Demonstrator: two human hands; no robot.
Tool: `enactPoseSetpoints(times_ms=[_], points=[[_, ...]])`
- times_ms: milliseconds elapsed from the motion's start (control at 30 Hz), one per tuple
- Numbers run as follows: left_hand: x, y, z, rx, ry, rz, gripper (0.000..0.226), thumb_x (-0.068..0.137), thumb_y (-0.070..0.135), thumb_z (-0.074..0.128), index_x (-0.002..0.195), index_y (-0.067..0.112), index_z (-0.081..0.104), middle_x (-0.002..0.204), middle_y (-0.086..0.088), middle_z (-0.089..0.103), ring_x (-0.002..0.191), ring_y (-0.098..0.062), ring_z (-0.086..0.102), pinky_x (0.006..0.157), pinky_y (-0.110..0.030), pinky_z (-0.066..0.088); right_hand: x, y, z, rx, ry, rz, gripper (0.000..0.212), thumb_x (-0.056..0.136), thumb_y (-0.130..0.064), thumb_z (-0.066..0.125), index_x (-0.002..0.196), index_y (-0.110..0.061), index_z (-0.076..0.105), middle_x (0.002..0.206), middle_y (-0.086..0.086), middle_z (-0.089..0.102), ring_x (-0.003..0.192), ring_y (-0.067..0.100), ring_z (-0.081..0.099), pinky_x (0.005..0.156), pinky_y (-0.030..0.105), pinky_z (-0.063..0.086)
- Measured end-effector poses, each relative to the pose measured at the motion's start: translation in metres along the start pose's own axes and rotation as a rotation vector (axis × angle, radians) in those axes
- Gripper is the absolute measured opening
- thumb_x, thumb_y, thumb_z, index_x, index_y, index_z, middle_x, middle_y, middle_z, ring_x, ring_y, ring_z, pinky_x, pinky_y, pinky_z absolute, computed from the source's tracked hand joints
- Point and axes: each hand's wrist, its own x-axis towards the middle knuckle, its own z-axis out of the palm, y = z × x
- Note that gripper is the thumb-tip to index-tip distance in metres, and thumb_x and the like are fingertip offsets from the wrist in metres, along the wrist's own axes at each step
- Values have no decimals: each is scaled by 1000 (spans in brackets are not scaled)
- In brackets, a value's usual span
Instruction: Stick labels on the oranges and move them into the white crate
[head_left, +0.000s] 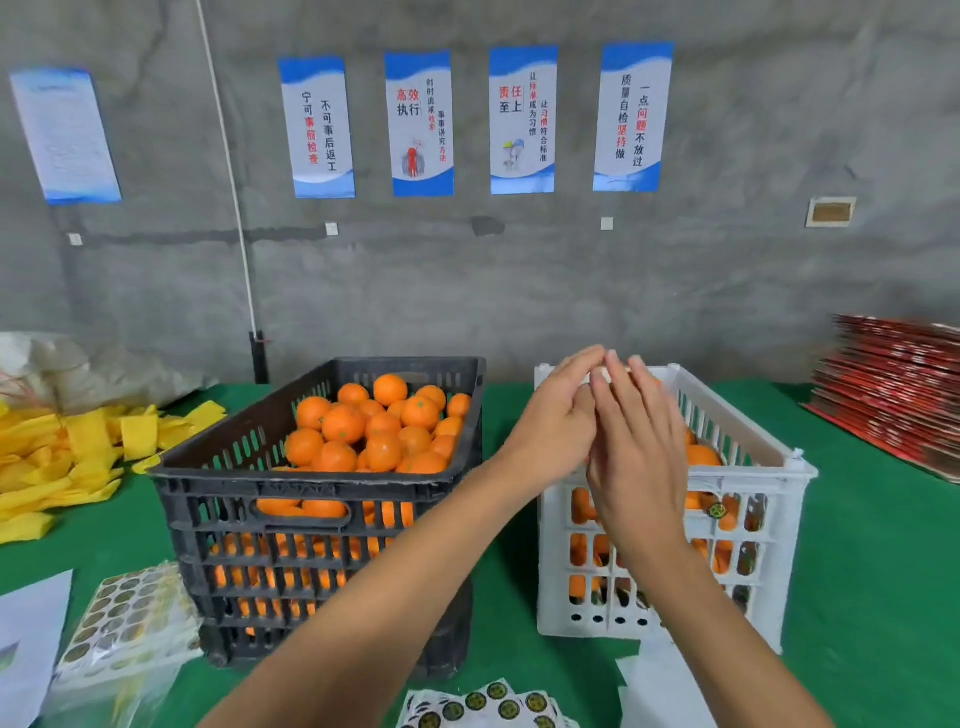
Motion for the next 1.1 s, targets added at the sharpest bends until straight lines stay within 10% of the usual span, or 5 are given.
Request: enactPoseSetpoints(times_ms=[200, 533, 867, 1100], points=[[25, -47, -85, 554, 14, -274, 34, 105, 17, 54, 137, 14, 64, 145, -11, 58, 137, -29, 51, 116, -37, 38, 10, -25, 19, 282, -126, -48, 32, 102, -16, 57, 131, -9, 69, 132, 7, 68, 132, 24, 57, 115, 42, 40], [-27, -145, -259, 1123, -668, -1233, 65, 97, 55, 65, 142, 7, 61, 143, -15, 62, 127, -32, 62, 113, -47, 47, -10, -96, 92, 851, -318, 131, 60, 109, -43, 22, 96, -26, 77, 101, -22, 68, 111, 1, 57, 111, 29, 35], [-21, -144, -249, 1121, -565, -1238, 82, 96, 43, 73, 159, 7, 36, 160, -16, 42, 142, -34, 49, 113, -43, 45, -22, -110, 109, 992, -86, 256, 58, 110, -36, 23, 79, -23, 69, 94, -17, 63, 102, 11, 61, 108, 48, 40], [-18, -130, -241, 1222, -619, -1220, 52, 106, 26, 58, 151, 3, 46, 159, -14, 44, 145, -29, 46, 112, -38, 42, -23, -115, 106, 1028, -69, 281, 56, 109, -32, 24, 77, -19, 69, 92, -18, 62, 101, 12, 59, 106, 54, 40]])
